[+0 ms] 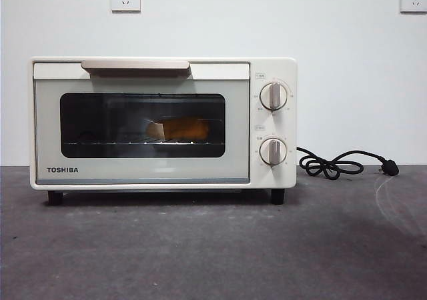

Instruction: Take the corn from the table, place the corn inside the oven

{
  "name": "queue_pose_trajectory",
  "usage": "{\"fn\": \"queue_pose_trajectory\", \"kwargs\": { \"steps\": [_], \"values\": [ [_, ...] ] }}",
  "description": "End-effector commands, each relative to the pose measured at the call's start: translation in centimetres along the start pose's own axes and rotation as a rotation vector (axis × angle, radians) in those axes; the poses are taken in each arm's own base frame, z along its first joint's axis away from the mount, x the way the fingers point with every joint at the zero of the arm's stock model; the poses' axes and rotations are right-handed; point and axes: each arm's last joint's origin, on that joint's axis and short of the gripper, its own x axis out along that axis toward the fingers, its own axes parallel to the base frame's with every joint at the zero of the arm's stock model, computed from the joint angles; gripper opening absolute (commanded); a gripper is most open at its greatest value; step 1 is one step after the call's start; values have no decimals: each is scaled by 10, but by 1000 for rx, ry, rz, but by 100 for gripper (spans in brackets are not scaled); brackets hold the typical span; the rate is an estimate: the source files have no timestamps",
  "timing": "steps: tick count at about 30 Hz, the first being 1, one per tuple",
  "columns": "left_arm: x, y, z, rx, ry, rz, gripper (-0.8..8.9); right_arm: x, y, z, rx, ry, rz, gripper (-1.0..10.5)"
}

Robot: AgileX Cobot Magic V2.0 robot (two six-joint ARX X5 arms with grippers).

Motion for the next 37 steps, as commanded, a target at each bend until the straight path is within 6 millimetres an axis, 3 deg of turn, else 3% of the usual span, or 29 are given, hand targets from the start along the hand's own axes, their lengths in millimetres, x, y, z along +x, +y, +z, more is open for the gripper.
{"fn": "queue_pose_trajectory", "kwargs": {
  "steps": [1,6,37],
  "values": [
    [1,0,-2,10,0,0,-4,-4,2,-14,18,29,-1,-15],
    [1,0,-2,10,0,0,-4,-12,5,-26,40,138,11,-15],
    [1,0,-2,11,13,0,-4,-12,4,-26,75,137,-22,1]
  ]
}}
